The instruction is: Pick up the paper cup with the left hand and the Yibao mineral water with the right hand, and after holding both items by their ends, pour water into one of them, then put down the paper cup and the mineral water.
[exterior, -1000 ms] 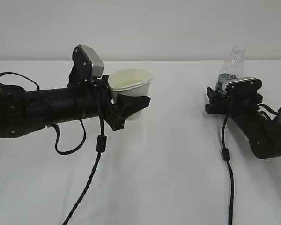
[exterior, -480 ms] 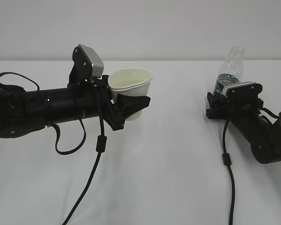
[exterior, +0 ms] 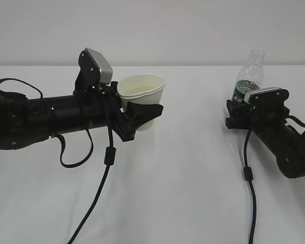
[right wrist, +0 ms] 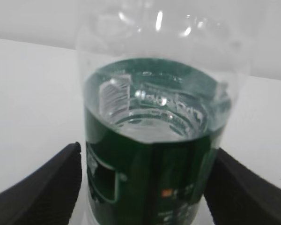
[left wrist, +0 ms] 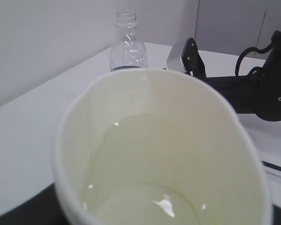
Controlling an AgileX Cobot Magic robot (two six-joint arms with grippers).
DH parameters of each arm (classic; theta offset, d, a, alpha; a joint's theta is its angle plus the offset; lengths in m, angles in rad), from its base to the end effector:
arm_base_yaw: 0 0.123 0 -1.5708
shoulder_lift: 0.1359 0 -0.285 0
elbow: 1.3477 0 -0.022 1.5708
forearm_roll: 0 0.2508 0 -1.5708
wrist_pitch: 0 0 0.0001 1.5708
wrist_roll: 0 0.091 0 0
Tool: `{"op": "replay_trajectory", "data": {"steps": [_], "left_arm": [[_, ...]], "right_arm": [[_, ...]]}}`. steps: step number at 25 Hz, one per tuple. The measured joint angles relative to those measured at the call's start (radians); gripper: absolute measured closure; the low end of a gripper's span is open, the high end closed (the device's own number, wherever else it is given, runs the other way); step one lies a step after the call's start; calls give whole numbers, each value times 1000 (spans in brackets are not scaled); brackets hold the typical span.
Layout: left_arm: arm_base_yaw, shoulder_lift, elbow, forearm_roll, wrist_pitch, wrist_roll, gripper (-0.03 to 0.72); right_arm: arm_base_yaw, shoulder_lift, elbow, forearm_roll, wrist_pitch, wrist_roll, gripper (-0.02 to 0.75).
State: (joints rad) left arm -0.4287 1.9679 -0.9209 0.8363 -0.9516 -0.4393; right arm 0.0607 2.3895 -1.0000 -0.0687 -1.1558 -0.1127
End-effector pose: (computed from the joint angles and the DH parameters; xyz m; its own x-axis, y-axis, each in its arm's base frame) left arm 0.3207 -0.2070 0.1608 -0.0693 0.1469 -0.9867 0.8862 0.4633 0.0067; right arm 0.4090 0.0306 0.0383 -0.1280 -0.1477 -0.9807 -0.1419 0.9814 -0.1293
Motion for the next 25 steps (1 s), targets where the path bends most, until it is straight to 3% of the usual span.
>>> {"op": "replay_trajectory", "data": {"steps": [25], "left_arm": [[0,0,0,-2,2,0,291]], "right_arm": [[0,-239,264,0,1,2,146]]}}
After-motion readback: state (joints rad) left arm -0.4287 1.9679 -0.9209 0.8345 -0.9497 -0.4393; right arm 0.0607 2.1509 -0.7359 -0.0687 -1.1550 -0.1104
